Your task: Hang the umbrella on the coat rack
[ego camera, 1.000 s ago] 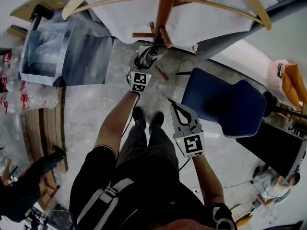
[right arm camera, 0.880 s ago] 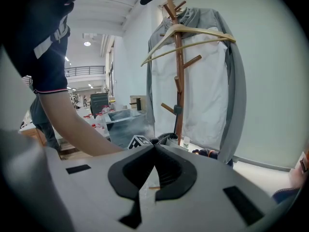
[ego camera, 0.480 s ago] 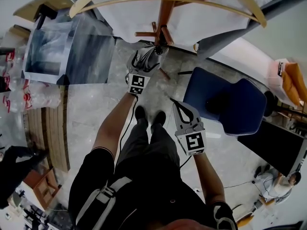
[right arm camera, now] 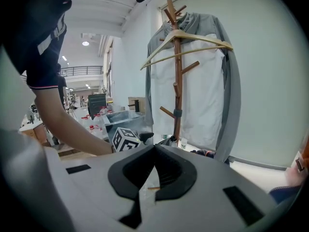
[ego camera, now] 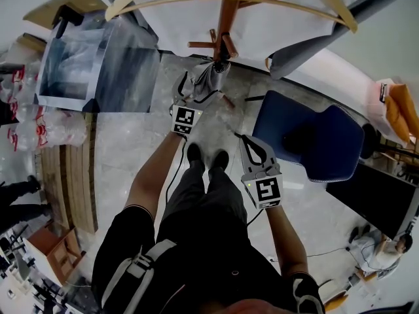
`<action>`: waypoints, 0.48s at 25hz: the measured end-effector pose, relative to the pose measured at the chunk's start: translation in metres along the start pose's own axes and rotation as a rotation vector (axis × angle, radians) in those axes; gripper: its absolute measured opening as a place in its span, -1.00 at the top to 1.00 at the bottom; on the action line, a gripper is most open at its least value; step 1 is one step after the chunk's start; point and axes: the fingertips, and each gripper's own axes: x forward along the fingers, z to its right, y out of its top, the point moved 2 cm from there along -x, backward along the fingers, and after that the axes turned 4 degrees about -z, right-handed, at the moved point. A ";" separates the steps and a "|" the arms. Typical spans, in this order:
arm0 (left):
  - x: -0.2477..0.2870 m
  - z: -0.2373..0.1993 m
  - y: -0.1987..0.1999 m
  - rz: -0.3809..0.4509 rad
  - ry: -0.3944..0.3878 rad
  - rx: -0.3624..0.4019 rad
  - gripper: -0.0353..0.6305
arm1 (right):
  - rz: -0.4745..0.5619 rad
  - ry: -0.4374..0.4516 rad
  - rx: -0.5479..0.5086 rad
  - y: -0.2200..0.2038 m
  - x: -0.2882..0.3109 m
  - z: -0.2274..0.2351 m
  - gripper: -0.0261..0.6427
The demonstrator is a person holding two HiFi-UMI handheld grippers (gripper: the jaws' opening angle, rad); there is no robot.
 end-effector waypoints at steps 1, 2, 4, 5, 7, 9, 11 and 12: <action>-0.004 0.001 0.003 0.006 -0.002 0.002 -0.63 | -0.004 -0.003 0.005 -0.002 -0.001 0.001 0.92; -0.007 0.001 0.007 0.010 -0.003 0.003 -0.62 | -0.019 -0.006 0.010 -0.003 -0.003 0.001 0.92; -0.016 0.000 0.013 0.016 -0.002 0.006 -0.58 | -0.054 -0.013 0.011 0.000 -0.007 0.002 0.92; -0.020 -0.001 0.017 0.020 -0.001 0.007 -0.56 | -0.049 -0.016 0.007 0.002 -0.008 0.002 0.92; -0.029 -0.002 0.025 0.029 0.001 0.012 -0.49 | -0.009 -0.025 0.001 0.005 -0.010 0.002 0.92; -0.039 -0.001 0.032 0.038 0.001 0.016 -0.44 | 0.012 -0.031 0.001 0.007 -0.014 0.002 0.92; -0.049 -0.002 0.038 0.046 0.005 0.016 -0.37 | 0.020 -0.031 0.001 0.011 -0.017 0.001 0.92; -0.053 -0.002 0.041 0.049 0.007 0.016 -0.34 | 0.026 -0.031 0.000 0.013 -0.019 0.000 0.92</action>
